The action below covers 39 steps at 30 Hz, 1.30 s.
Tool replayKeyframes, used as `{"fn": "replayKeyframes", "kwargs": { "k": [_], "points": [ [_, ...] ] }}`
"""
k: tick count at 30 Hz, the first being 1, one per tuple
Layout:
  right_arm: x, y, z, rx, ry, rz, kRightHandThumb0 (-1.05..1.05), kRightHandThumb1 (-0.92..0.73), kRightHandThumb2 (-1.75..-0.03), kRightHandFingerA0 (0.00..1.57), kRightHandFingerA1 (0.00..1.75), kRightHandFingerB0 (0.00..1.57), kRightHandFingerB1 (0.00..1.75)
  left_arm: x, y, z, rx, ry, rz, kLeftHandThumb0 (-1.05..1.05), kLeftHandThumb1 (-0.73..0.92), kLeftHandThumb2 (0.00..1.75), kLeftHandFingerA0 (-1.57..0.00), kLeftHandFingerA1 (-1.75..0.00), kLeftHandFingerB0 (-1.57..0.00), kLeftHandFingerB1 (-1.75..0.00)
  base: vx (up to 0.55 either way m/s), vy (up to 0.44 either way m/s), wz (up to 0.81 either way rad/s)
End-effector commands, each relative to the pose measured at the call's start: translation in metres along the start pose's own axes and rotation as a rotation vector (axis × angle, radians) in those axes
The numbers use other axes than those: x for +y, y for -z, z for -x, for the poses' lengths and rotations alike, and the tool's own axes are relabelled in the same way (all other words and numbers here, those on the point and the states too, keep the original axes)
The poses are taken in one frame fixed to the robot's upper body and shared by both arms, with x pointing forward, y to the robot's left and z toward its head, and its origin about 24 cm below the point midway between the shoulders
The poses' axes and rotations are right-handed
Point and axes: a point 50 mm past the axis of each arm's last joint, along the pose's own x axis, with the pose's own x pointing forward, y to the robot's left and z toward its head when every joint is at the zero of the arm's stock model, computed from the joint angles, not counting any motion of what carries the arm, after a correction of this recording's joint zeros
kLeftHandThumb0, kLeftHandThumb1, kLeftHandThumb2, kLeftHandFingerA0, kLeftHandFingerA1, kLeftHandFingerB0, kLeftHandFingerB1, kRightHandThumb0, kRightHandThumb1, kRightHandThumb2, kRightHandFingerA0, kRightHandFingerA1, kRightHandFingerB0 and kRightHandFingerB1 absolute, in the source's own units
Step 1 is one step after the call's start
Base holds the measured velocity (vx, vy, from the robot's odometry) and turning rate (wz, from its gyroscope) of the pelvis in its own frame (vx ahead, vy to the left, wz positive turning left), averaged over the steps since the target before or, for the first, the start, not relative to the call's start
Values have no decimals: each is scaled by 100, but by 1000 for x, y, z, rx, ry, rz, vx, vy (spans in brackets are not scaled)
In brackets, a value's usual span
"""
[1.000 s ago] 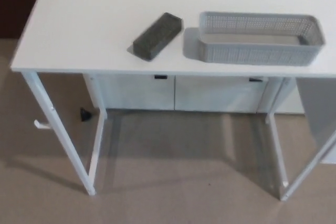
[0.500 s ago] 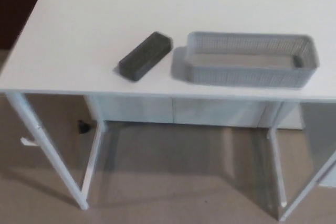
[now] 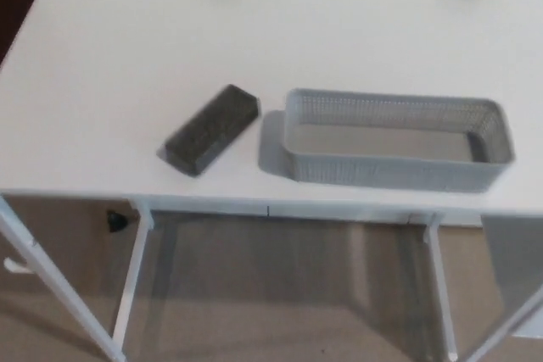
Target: The robot walks towards a desk on which an eraser is kept on the left hand side and a container is kept on the right hand side. The robot picks up the eraser using its left hand and places it in the container.
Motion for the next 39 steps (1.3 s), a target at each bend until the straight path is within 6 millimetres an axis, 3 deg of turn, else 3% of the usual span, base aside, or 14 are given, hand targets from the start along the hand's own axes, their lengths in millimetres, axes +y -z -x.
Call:
{"fn": "replayKeyframes", "kwargs": {
  "k": [1, 17, 39],
  "points": [
    [-3, -1, 1, 2, 15, 6, -18, -46, -91, 36, 61, 21, 53, 4, 2, 1, 4, -11, -21, -28, 61, 58, -50, -40, -35, -32, 117, 94, 12],
    [-4, -6, -4, -6, 11, 16, -17, -47, -91, 37, 61, 21, 53, 5, -2, -1, -11, -6, -41, -28, 62, 58, -48, -41, -35, -32, 64, -126, 5],
    [-2, -9, -6, -13, 11, 46, -19, -48, -91, 39, 62, 22, 53, 5, -5, -3, -18, -3, -88, -31, 62, 59, -51, -41, -33, -32, 14, 55, 3]
  ]
}}
